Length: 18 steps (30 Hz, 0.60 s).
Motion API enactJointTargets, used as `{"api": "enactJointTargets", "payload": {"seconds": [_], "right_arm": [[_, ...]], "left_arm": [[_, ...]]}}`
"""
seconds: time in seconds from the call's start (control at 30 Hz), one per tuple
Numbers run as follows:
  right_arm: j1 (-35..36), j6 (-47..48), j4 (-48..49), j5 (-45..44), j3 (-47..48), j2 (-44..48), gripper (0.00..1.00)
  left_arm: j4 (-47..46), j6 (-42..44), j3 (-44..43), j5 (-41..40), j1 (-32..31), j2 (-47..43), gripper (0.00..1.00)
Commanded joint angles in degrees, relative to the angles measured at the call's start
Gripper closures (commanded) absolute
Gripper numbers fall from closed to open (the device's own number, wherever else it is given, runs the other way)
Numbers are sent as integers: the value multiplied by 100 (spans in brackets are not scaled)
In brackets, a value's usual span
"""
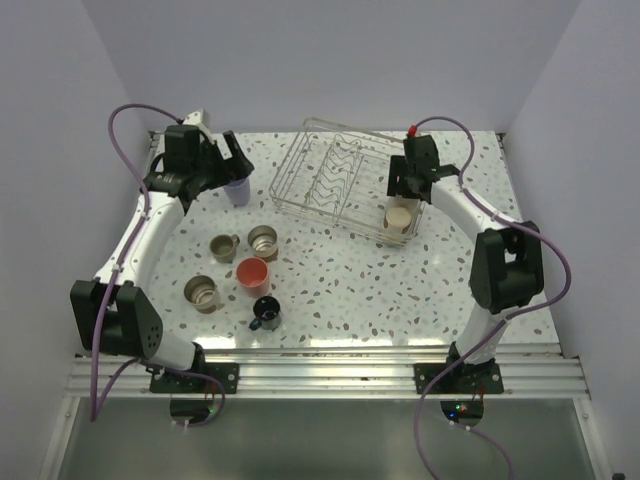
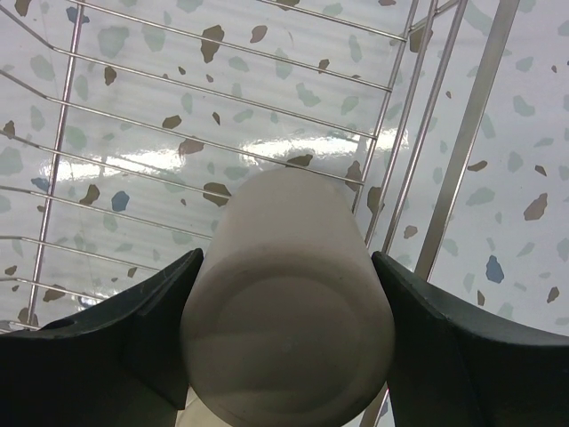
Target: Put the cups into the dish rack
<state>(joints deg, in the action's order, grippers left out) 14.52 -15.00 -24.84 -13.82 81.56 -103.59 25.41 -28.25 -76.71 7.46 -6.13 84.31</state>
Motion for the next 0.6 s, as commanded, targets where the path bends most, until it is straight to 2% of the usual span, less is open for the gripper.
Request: {"api": "enactJointTargets", "payload": {"seconds": [0.0,0.57], "right_arm": [[33,-90,58,-155,-175,225,100],[51,-257,243,-112,70,-117,100]], "left_arm": [[17,127,7,-105,-29,-214,0],[52,153,95,-210,-29,-354,0]]}}
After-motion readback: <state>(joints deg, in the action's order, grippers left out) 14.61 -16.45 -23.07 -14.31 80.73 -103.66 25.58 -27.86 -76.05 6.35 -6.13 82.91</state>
